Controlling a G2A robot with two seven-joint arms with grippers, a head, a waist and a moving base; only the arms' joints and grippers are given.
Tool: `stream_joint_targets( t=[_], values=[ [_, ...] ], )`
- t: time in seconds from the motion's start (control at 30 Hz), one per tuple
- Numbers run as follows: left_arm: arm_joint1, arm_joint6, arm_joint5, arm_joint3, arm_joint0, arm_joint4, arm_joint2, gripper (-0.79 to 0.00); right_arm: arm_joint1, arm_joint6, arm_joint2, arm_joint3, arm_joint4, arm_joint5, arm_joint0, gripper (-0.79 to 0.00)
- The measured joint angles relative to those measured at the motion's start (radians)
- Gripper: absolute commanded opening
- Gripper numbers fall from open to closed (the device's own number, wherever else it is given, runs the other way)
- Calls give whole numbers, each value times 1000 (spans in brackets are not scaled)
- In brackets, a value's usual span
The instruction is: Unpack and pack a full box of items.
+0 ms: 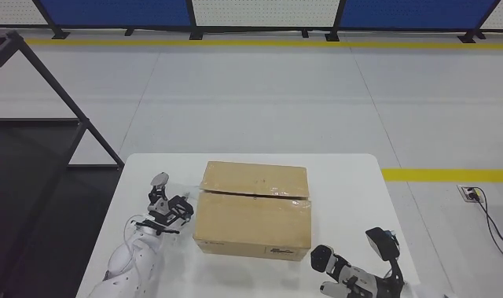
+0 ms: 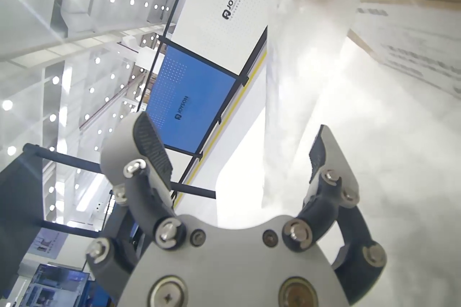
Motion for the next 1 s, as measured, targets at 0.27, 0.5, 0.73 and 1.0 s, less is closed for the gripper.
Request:
stream_joint_targets(
  t=[0.27, 0.5, 0.73, 1.0],
  values=[
    [-15, 31, 113, 48, -10, -78, -6, 0, 0, 0, 0, 0, 0, 0, 0, 0],
    [-10, 33, 183, 12, 43, -131, -58, 0, 0, 0, 0, 0, 0, 0, 0, 0],
    [-10, -13, 239, -36, 101, -143, -83, 0, 0, 0, 0, 0, 0, 0, 0, 0],
    [-13, -78, 241, -49, 132, -139, -95, 0, 0, 0, 0, 0, 0, 0, 0, 0]
  ],
)
